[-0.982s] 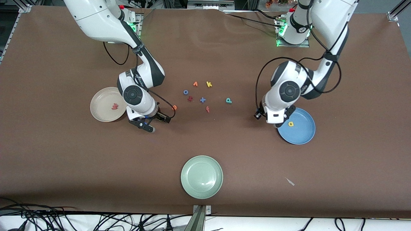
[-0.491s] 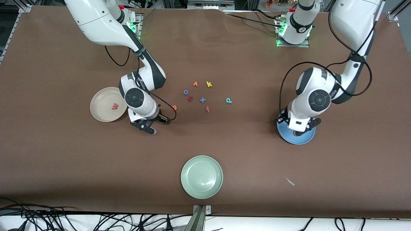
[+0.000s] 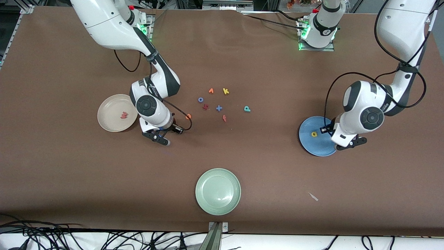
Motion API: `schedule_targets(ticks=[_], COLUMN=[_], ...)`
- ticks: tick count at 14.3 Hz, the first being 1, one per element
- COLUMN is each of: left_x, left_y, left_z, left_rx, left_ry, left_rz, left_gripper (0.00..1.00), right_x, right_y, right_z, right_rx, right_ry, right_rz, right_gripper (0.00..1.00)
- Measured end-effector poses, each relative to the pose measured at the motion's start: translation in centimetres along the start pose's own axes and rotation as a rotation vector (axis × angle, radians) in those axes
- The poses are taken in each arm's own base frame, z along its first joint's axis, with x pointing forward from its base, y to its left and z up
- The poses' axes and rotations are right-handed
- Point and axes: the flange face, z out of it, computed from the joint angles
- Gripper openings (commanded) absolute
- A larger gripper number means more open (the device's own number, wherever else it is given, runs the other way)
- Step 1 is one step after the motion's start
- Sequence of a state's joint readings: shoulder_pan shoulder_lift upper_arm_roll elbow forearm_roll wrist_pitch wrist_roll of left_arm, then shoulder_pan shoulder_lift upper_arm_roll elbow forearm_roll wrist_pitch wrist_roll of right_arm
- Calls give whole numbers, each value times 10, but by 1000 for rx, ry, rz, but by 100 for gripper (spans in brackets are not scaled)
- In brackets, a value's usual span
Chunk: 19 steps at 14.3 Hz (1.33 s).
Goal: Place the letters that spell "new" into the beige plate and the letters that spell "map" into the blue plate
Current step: 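Drop the blue E on the blue plate while the right gripper drops the n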
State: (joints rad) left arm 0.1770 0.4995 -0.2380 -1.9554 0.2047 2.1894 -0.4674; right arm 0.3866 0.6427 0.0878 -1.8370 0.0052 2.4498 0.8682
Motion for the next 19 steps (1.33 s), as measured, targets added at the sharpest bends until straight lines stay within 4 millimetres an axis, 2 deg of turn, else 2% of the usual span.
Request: schedule_targets(ticks=[2, 4, 5, 8, 11, 13, 15, 17, 19], left_x=[0, -3, -5, -14, -36, -65, -99, -134, -167], left_y=[2, 16, 24, 53, 104, 148, 193, 234, 274], left_z=[10, 8, 3, -25, -63, -76, -74, -62, -42], left_rx=[16, 14, 10, 20, 14, 2, 11, 31, 28], left_ry=[-3, 2, 9, -12, -13, -7, -8, -14, -13], left_rz=[27, 51, 62, 110, 141, 122, 56, 24, -7], left_gripper=[100, 100, 100, 100, 100, 100, 100, 100, 100], right_x=[0, -1, 0, 1, 15, 29, 35, 36, 36], right_y=[0, -1, 0, -1, 7, 26, 54, 90, 132], right_z=[-1, -1, -2, -5, -33, -60, -79, -86, -84], right_rx=[0, 0, 0, -9, -66, -91, -105, -123, -129], right_ry=[0, 0, -1, -8, -51, -62, -66, -76, -79], right_rz=[-1, -1, -2, -23, -109, -181, -250, -317, -376], right_gripper=[24, 14, 13, 9, 9, 9, 9, 9, 9])
